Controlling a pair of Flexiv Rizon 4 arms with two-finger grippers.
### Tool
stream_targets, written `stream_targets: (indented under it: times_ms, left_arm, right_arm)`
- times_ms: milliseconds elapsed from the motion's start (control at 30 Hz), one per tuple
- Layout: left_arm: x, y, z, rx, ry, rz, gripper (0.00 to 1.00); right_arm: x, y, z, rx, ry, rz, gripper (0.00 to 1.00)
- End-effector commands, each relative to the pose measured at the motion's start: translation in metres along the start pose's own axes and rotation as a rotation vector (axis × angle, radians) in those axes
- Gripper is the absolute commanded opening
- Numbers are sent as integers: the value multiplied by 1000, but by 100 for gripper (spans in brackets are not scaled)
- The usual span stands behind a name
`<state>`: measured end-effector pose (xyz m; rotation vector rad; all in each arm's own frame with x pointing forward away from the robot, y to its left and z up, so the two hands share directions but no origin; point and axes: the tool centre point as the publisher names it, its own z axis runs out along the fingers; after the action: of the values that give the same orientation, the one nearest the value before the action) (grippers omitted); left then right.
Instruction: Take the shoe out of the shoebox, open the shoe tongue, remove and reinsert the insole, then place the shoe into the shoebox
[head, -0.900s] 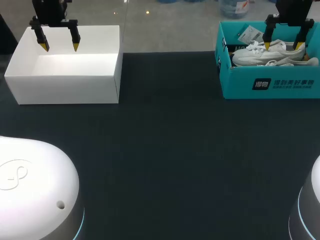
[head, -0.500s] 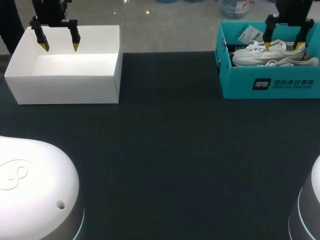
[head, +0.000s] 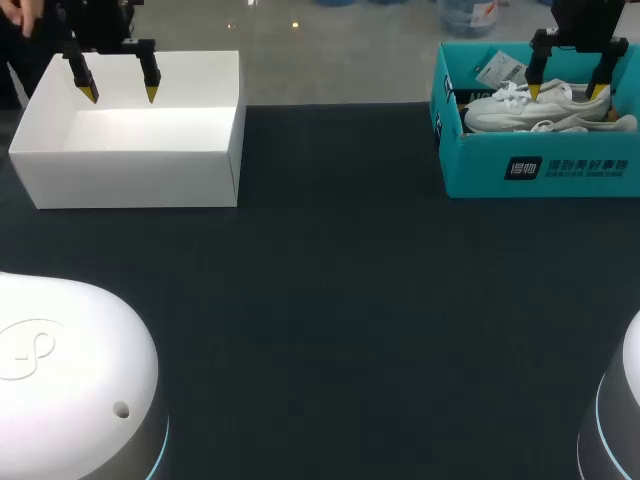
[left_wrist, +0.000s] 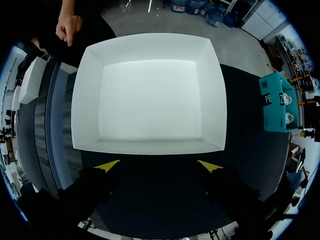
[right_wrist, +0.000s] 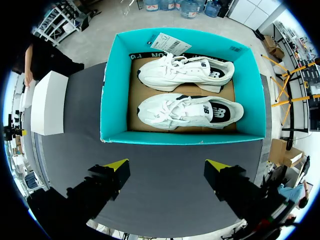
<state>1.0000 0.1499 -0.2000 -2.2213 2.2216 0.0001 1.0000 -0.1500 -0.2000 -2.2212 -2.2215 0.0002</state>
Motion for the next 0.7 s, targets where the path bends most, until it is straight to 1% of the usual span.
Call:
stream_targets:
  times_ms: [33,133,167,200,300,367,400,433,467,533,567,700]
  left_arm:
    - [0,0,0,0,0,0,100]
    - [0,0,0,0,0,0,100]
    - [0,0,0,0,0,0,100]
    - [0,0,0,0,0,0,100]
    - [0,0,0,0,0,0,100]
    - [0,0,0,0,0,0,100]
    - [0,0,0,0,0,0,100]
    - [0,0,0,0,0,0,100]
    - [0,0,0,0,0,0,100]
    - [0,0,0,0,0,0,100]
    - [0,0,0,0,0,0,100]
    - [0,0,0,0,0,0,100]
  right_arm:
    - [0,0,0,0,0,0,100]
    - [0,0,0,0,0,0,100]
    - [-4,0,2,-5,-21,-5,100]
    - [-8,0,1,-34,-26,-22,100]
    - [-20,1,0,-62,-51,-76,100]
    - [-35,3,3,-53,-65,-57,100]
    - [-43,4,5,-67,-32,-50,100]
    - [-52,4,8,-59,-16,-40,100]
    - [-61,5,11,-59,-29,-18,100]
    - [-76,6,17,-63,-19,-7,100]
    - [-84,7,21,-64,-37,-4,100]
    - [-109,10,34,-50,-53,2,100]
